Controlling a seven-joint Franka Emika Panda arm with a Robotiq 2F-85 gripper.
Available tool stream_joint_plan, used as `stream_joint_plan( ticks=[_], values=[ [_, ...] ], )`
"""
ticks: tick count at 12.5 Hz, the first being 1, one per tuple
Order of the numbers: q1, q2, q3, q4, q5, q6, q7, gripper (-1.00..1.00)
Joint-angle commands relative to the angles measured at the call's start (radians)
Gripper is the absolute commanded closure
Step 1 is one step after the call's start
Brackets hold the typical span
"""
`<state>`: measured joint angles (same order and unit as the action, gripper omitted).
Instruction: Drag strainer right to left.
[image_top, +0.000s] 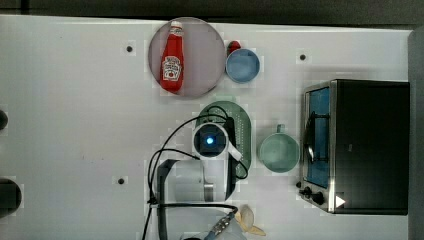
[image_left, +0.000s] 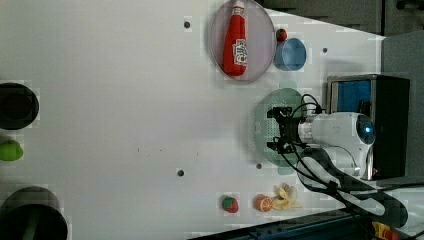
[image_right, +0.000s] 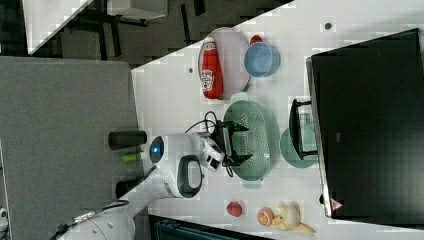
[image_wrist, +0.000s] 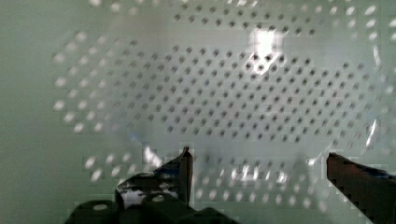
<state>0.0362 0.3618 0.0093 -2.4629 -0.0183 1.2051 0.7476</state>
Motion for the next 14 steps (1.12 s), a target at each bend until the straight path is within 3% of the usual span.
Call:
stream_joint_plan(
  ticks=[1,8,14],
  values=[
    [0.090,-0.008,0.034,0.026,-0.006,-0.019,0.097,-1.00],
    [0.227,0.013,0.074,0.046,-0.005,-0.025,0.318,-1.00],
    [0.315,0.085,0.079,0.146,-0.003,-0.033,0.428,-1.00]
  ],
)
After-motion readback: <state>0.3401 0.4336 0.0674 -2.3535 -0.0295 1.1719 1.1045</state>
